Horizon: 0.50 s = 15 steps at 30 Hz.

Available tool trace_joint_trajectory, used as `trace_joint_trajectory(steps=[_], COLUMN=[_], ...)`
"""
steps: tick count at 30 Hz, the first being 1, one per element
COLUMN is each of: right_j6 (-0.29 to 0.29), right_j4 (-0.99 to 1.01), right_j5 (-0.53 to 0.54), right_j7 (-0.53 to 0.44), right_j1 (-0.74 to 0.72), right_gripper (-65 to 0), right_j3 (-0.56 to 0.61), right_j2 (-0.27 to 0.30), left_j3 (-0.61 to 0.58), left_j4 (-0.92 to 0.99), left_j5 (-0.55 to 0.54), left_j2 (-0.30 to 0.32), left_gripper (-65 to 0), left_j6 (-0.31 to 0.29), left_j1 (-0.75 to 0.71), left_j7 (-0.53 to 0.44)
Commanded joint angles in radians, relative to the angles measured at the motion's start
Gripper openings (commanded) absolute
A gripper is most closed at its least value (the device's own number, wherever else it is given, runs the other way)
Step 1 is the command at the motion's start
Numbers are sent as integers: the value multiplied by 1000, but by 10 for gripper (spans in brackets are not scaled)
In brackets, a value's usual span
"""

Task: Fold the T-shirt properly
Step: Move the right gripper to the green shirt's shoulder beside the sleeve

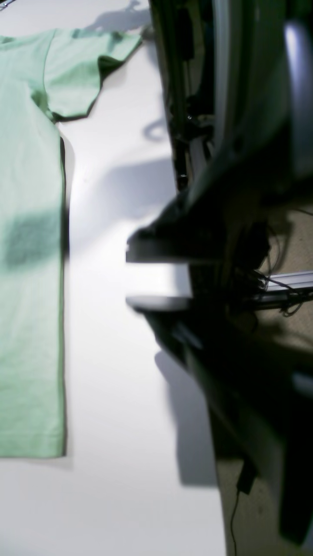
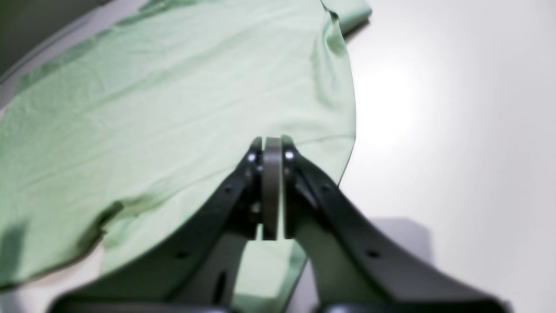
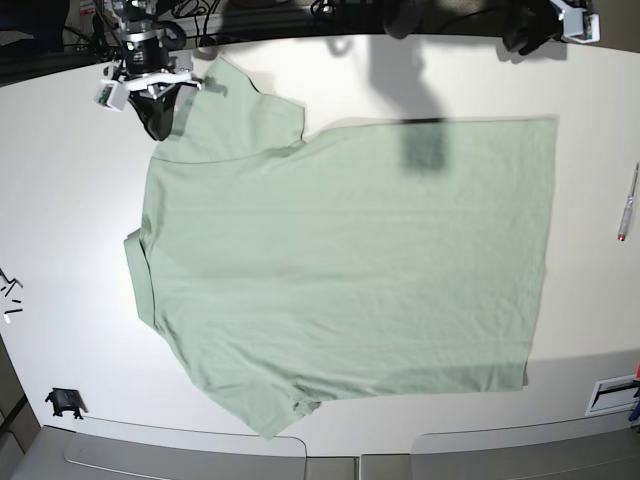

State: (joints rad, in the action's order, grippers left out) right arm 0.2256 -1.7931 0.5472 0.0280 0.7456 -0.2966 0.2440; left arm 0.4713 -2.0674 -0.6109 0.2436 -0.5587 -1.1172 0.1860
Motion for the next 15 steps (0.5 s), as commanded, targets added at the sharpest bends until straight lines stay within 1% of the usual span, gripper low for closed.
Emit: trace_joint_trajectory(steps=[1,2,3,4,7,10,13,15], right_j6=[10,10,10,10,7,0,-58,-68], right_j4=[-16,-16,-16,-16,-16,-15,-14,-14], right_j5=[3,2,2,1,7,9,9,10], right_j7=[-27,-27,-27,-27,-20,39,43,52], right_j1=[3,2,0,-2,-6,-20,-43,-68], right_gripper=[-504,-459,-433,-427,-427,-427,-427,-427], right_j3=[-6,-6,-6,-6,-6,-6,-26,-56], right_j2=[7,8,8,8,-2,-2,-2,-2], left_j3=[6,6,6,6,6,6,6,6], left_j4=[-14,-14,-14,-14,-14,-14,-14,-14], left_j5=[-18,-18,-18,-16,-6,-7,-7,-7], left_j2=[4,4,3,3,4,3,3,4], left_gripper=[-470,-444,-425,-413,-413,-413,-413,-413], left_j6=[-11,-11,-11,-11,-11,-11,-11,-11], left_j1=[-13,-12,-10,-10,-10,-8,-8,-8], left_j7=[-22,-23,-22,-22,-22,-22,-22,-22])
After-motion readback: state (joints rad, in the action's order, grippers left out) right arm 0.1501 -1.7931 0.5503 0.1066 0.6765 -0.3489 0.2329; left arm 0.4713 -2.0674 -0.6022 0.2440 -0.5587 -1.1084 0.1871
